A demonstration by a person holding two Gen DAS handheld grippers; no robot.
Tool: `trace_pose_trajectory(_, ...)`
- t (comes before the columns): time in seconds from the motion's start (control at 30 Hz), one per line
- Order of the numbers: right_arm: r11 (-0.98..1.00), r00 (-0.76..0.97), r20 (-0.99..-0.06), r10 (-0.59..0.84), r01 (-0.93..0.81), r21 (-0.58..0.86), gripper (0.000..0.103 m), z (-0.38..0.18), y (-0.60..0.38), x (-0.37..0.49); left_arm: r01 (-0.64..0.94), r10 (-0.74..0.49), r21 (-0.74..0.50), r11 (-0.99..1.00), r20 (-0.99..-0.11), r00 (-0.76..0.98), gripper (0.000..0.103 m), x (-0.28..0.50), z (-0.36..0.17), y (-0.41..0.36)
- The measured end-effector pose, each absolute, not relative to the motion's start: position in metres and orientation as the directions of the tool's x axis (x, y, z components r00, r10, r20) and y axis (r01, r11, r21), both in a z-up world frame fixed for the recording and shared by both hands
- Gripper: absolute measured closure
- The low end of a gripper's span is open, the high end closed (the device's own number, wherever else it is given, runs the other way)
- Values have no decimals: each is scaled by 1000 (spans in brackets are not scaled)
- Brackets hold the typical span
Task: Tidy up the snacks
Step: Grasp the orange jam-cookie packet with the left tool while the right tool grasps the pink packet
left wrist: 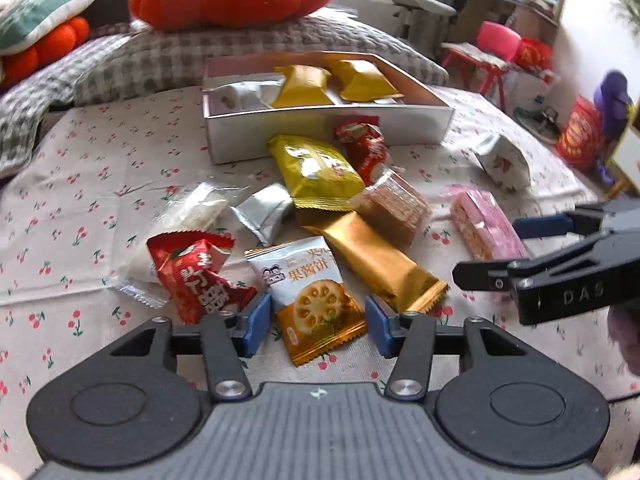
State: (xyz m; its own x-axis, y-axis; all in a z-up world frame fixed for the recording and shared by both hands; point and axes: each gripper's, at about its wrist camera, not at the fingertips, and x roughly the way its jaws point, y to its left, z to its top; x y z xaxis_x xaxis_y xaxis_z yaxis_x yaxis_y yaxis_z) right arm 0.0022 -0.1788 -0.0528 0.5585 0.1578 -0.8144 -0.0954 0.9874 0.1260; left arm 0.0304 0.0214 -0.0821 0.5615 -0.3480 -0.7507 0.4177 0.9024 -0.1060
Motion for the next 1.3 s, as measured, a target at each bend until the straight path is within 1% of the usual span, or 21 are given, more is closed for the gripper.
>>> trace_pose_trajectory(0.03, 988, 562, -812, 154, -90, 125, 7, -53, -179, 2, 401, -349, -122, 908, -750, 562, 58, 32, -82, 23)
trace_pose_trajectory(0.17, 991, 574, -808, 131, -76, 107, 16, -53, -180, 4, 332, -338, -166, 929, -747, 573, 59, 39, -82, 28)
trace_pose_trajectory(0.23, 993, 578, -807, 121, -72, 97, 21, -53, -180, 5, 309, -317, -156, 938, -747, 584, 59, 40, -82, 27)
trace_pose_trajectory(0.27, 993, 581, -806, 117, -70, 93, 25, -53, -180, 5, 300, -302, -144, 943, -749, 590, 58, 40, -82, 25)
trace_pose_trajectory(0.37, 993, 583, -804, 119, -78, 91, 29, -53, -180, 6, 288, -258, -97, 953, -761, 595, 57, 41, -81, 17)
trace_pose_trajectory(0.43, 993, 587, -801, 116, -79, 86, 33, -53, -181, 6, 276, -243, -89, 957, -766, 595, 56, 42, -82, 15)
trace_pose_trajectory(0.6, 993, 584, -803, 119, -69, 98, 52, -50, -185, 7, 229, -235, -117, 966, -766, 599, 54, 48, -81, 16)
trace_pose_trajectory(0.63, 993, 581, -805, 121, -67, 101, 54, -50, -185, 7, 221, -233, -122, 968, -764, 601, 54, 48, -81, 16)
trace_pose_trajectory(0.7, 992, 572, -810, 127, -63, 111, 62, -49, -186, 8, 204, -225, -124, 971, -762, 608, 55, 50, -82, 16)
trace_pose_trajectory(0.77, 991, 566, -814, 133, -59, 121, 67, -48, -187, 9, 186, -214, -125, 975, -761, 613, 55, 52, -82, 15)
trace_pose_trajectory(0.87, 989, 555, -820, 142, -53, 136, 70, -47, -188, 10, 165, -193, -115, 980, -761, 620, 56, 54, -82, 12)
trace_pose_trajectory(0.9, 989, 552, -821, 145, -51, 141, 71, -46, -188, 10, 159, -180, -102, 982, -762, 622, 60, 55, -82, 11)
trace_pose_trajectory(0.93, 988, 549, -822, 150, -49, 148, 71, -46, -189, 10, 156, -170, -92, 983, -764, 622, 60, 55, -81, 10)
trace_pose_trajectory(1.0, 985, 540, -825, 166, -50, 166, 71, -43, -189, 9, 158, -165, -84, 984, -768, 619, 66, 55, -81, 10)
trace_pose_trajectory(1.07, 980, 530, -826, 190, -51, 192, 72, -39, -191, 9, 168, -171, -84, 982, -775, 608, 67, 55, -79, 12)
trace_pose_trajectory(1.17, 975, 528, -824, 207, -43, 217, 72, -31, -192, 10, 168, -196, -119, 979, -791, 580, 67, 56, -76, 16)
trace_pose_trajectory(1.3, 964, 521, -824, 222, 9, 265, 72, -18, -197, 18, 156, -241, -186, 970, -802, 546, 67, 57, -67, 21)
